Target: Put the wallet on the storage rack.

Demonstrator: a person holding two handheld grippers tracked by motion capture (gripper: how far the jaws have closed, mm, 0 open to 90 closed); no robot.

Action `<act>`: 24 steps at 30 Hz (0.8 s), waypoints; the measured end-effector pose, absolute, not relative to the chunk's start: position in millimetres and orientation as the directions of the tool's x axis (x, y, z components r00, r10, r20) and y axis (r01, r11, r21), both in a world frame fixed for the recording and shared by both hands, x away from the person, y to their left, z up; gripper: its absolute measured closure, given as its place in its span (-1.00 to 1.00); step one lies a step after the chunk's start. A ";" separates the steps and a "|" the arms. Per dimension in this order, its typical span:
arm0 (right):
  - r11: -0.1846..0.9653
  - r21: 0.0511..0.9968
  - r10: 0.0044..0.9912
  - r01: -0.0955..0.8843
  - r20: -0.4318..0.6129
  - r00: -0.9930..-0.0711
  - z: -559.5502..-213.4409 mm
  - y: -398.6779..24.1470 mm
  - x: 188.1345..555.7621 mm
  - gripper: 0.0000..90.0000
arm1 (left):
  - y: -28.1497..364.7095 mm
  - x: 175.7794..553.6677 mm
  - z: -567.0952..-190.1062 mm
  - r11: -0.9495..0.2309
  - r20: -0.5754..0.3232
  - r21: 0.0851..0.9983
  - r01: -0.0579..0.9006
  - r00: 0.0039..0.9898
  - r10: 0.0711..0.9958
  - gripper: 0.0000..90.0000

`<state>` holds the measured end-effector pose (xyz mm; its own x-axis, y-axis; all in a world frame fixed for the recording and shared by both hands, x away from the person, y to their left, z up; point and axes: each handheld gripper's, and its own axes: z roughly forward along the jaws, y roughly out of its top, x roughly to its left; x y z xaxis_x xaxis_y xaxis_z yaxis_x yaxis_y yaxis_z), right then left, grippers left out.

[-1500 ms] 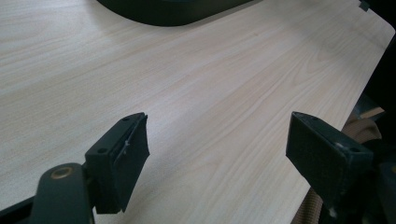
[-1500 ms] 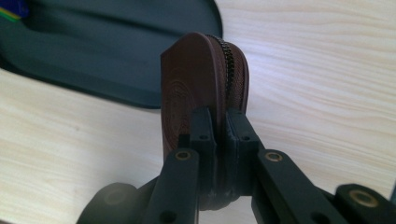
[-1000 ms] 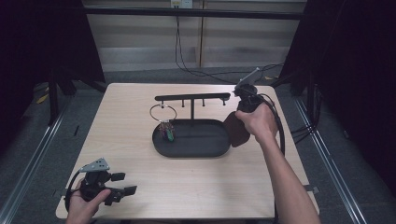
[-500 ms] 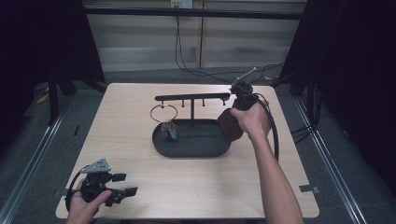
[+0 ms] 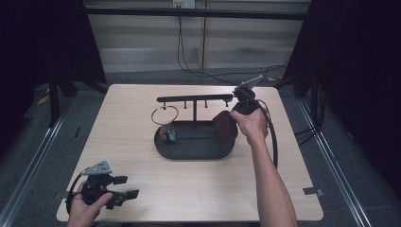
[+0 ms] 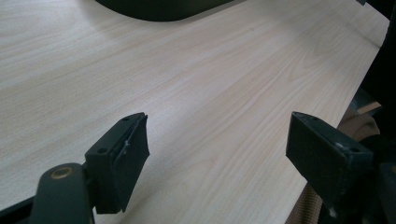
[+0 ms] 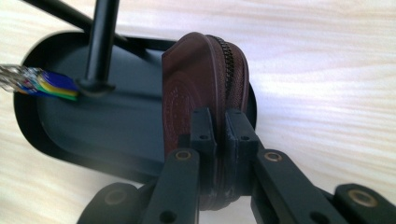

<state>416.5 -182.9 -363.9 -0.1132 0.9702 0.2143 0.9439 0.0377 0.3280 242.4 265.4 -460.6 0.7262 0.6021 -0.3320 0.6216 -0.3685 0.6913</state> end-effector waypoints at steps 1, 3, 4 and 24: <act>0.022 0.329 0.963 0.944 0.246 -0.108 -367.5 -183.7 416.7 0.85 | 265.4 242.5 -460.5 -0.371 -0.330 0.691 0.620 0.728 0.601 -0.53; 0.017 0.333 0.960 0.943 0.258 -0.108 -369.4 -184.1 416.7 0.85 | 265.2 242.8 -460.8 -0.378 -0.330 0.688 0.620 0.730 0.598 -0.53; 0.013 0.333 0.958 0.943 0.267 -0.107 -371.5 -184.0 416.7 0.85 | 265.1 242.9 -460.9 -0.378 -0.329 0.687 0.621 0.729 0.600 -0.53; -0.072 0.295 0.915 0.953 0.400 -0.054 -418.6 -183.7 417.7 0.85 | 265.0 243.5 -461.9 -0.382 -0.334 0.680 0.626 0.728 0.599 -0.53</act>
<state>417.7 -183.7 -418.6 -0.0544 0.9149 0.3999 0.9528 -0.0723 0.2948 243.5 265.0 -461.9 0.7281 0.5987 -0.3336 0.6256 -0.3817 0.6804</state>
